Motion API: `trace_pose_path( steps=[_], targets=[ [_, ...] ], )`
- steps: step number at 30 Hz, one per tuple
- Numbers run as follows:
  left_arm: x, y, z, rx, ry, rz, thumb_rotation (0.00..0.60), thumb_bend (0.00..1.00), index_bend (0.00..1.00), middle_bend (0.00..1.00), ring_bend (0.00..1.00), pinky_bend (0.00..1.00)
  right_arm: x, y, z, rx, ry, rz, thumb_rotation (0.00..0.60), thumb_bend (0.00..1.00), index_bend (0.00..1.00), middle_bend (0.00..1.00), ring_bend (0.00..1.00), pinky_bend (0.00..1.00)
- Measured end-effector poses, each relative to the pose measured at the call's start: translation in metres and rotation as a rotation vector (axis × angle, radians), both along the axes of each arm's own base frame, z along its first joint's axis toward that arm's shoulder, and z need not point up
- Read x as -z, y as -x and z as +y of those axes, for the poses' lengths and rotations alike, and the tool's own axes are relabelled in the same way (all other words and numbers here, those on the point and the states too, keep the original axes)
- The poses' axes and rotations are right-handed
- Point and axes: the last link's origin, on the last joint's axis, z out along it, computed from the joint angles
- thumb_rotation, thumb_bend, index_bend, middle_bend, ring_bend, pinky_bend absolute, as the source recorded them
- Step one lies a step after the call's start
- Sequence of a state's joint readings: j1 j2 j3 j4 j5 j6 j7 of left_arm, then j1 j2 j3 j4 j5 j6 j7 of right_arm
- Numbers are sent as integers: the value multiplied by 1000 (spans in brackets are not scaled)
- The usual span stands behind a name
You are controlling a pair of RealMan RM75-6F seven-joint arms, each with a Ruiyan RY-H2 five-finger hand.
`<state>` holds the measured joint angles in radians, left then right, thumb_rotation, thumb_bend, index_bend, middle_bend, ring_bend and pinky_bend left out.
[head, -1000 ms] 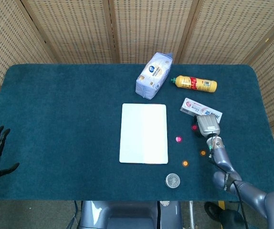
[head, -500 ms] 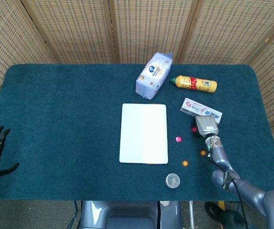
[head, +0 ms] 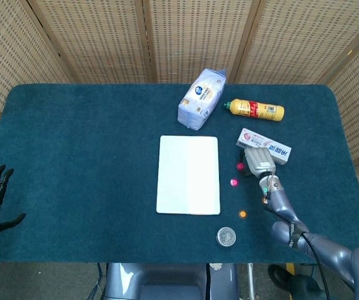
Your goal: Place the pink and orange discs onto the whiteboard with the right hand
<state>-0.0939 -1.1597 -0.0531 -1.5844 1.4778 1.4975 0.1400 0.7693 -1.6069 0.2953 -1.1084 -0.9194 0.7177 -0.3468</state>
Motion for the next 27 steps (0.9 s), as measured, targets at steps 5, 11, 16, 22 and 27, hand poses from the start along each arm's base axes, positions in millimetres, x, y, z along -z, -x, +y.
trace_pose_path(
  steps=[5, 11, 16, 22, 27],
  targets=[
    [-1, 1, 0, 1, -7, -4, 600, 0, 0, 0, 0, 0, 8, -59, -10, -106, -13, -32, 600, 388, 503, 904, 892, 1000],
    [-1, 2, 1, -7, -6, -10, 600, 0, 0, 0, 0, 0, 38, -114, -12, -154, -51, -35, 600, 412, 503, 904, 892, 1000],
    [-1, 3, 1, -10, -2, -12, 600, 0, 0, 0, 0, 0, 58, -143, -9, -174, -61, -18, 600, 165, 374, 899, 892, 1000],
    [-2, 3, 1, -15, 3, -16, 600, 0, 0, 0, 0, 0, 54, -143, -7, -167, -29, -4, 600, 149, 361, 899, 892, 1000],
    [-2, 3, 1, -14, 5, -16, 600, 0, 0, 0, 0, 0, 40, -129, 0, -149, -24, 6, 600, 182, 362, 902, 898, 1000]
  ],
)
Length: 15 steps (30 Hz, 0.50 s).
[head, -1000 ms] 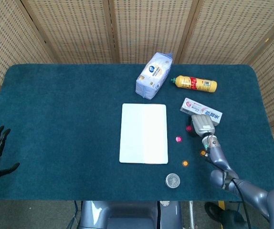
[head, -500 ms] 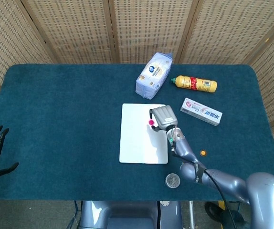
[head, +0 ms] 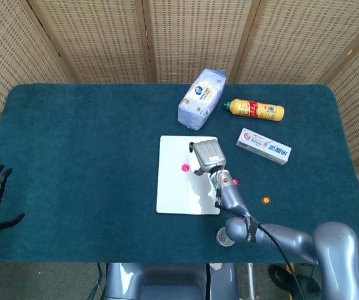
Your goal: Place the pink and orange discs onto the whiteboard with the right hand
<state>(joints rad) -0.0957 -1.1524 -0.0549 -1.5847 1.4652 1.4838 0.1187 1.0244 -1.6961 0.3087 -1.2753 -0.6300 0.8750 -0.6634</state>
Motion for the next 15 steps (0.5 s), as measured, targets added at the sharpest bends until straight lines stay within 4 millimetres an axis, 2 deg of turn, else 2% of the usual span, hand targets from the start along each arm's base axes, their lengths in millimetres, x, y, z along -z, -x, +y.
trace_pose_path(
  steps=[3, 4, 7, 10, 15],
  targets=[
    [0, 0, 0, 0, 1, 3, 600, 0, 0, 0, 0, 0, -12, 20, 8, 22, 11, 16, 600, 242, 384, 904, 902, 1000],
    [0, 0, -1, -1, 2, 4, 600, 0, 0, 0, 0, 0, -16, 33, 14, 41, 12, 24, 600, 256, 391, 904, 903, 1000],
    [0, -1, -1, -1, 2, 7, 600, 0, 0, 0, 0, 0, -25, 67, 28, 87, 16, 41, 600, 260, 394, 904, 905, 1000],
    [1, -1, -1, 2, 1, 10, 600, 0, 0, 0, 0, 0, -28, 90, 39, 103, 12, 48, 600, 260, 395, 904, 905, 1000],
    [1, -2, 0, 6, 0, 15, 600, 0, 0, 0, 0, 0, -28, 106, 50, 92, 1, 54, 600, 260, 395, 904, 905, 1000]
  ],
)
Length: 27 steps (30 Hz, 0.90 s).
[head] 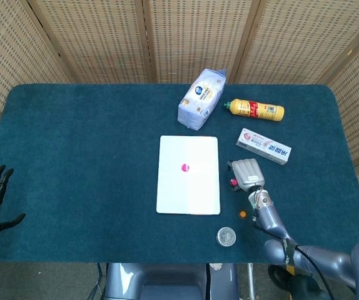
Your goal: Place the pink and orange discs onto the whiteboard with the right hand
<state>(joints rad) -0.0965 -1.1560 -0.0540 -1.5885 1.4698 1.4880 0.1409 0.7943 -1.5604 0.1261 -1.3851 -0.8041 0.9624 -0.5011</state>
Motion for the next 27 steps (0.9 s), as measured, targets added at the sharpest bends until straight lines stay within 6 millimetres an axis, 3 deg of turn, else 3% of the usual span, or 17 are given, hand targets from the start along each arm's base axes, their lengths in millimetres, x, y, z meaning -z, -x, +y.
trace_pose_path(
  steps=[10, 27],
  targets=[
    [0, 0, -1, 1, -6, -1, 600, 0, 0, 0, 0, 0, 7, 7, 4, -25, -4, 31, 600, 311, 394, 904, 905, 1000],
    [0, 1, -1, 1, -10, 6, 600, 0, 0, 0, 0, 0, 15, 16, 5, -12, -24, 42, 600, 311, 394, 904, 905, 1000]
  ],
)
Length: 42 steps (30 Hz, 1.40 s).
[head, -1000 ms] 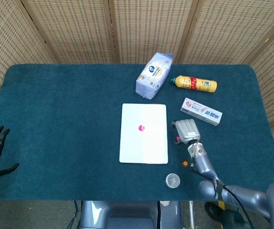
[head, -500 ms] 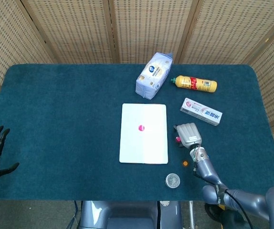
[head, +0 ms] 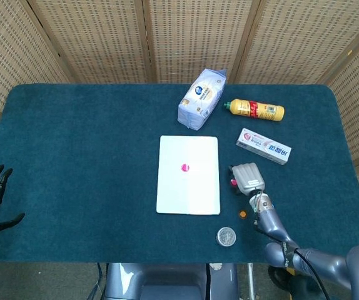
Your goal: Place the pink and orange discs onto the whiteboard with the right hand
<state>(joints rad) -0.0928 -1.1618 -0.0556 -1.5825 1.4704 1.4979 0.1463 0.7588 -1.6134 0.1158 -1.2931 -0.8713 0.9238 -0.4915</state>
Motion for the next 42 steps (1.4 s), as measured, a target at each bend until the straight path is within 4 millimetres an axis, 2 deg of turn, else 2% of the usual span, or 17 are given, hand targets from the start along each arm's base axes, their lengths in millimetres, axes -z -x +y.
trace_pose_path(
  steps=[16, 22, 33, 38, 42],
  targets=[
    [0, 0, 0, 2, 0, 0, 600, 0, 0, 0, 0, 0, 5, 3, -1, 13, -11, 9, 600, 312, 442, 910, 907, 1000],
    [0, 0, 0, 3, 0, 0, 600, 0, 0, 0, 0, 0, 5, 3, -2, 21, -14, 12, 600, 358, 460, 913, 909, 1000],
    [0, 0, 0, 3, 0, -1, 600, 0, 0, 0, 0, 0, 5, 3, -3, 27, -16, 20, 600, 365, 480, 916, 910, 1000],
    [0, 0, 0, 2, 1, -1, 600, 0, 0, 0, 0, 0, 3, -6, -5, 9, -6, -5, 600, 367, 483, 917, 911, 1000],
    [0, 0, 0, 3, 1, -2, 600, 0, 0, 0, 0, 0, 0, -22, -10, -21, 4, -27, 600, 365, 483, 917, 911, 1000]
  ],
)
